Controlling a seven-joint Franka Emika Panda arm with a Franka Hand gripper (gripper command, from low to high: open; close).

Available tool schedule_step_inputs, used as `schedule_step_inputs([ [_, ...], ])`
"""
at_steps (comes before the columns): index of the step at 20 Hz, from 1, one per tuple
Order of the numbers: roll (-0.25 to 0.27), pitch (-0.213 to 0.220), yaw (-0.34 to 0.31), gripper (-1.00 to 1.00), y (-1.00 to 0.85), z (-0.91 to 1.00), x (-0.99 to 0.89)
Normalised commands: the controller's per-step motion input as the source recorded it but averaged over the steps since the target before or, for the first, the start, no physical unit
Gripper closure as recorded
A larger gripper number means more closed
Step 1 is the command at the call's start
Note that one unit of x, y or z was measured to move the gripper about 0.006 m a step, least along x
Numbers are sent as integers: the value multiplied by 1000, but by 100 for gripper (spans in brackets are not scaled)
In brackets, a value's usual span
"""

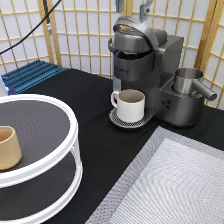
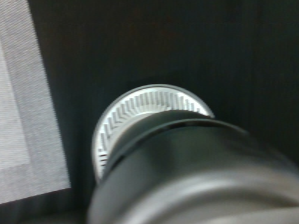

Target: Make coffee

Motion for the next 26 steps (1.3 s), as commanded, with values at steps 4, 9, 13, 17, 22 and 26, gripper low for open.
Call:
schedule_step_inputs([
  [4,-96,86,-3,-100,-125,-67,-10],
  [9,-167,75,-8,-100,209,-137,305],
  [13,-148,62,0,-100,75,-596,611],
  [17,-127,27,0,-100,-511,-992,486],
  [22,-126,33,0,-100,-820,-1000,646],
  [26,-114,9,-12,-100,-99,-779,492],
])
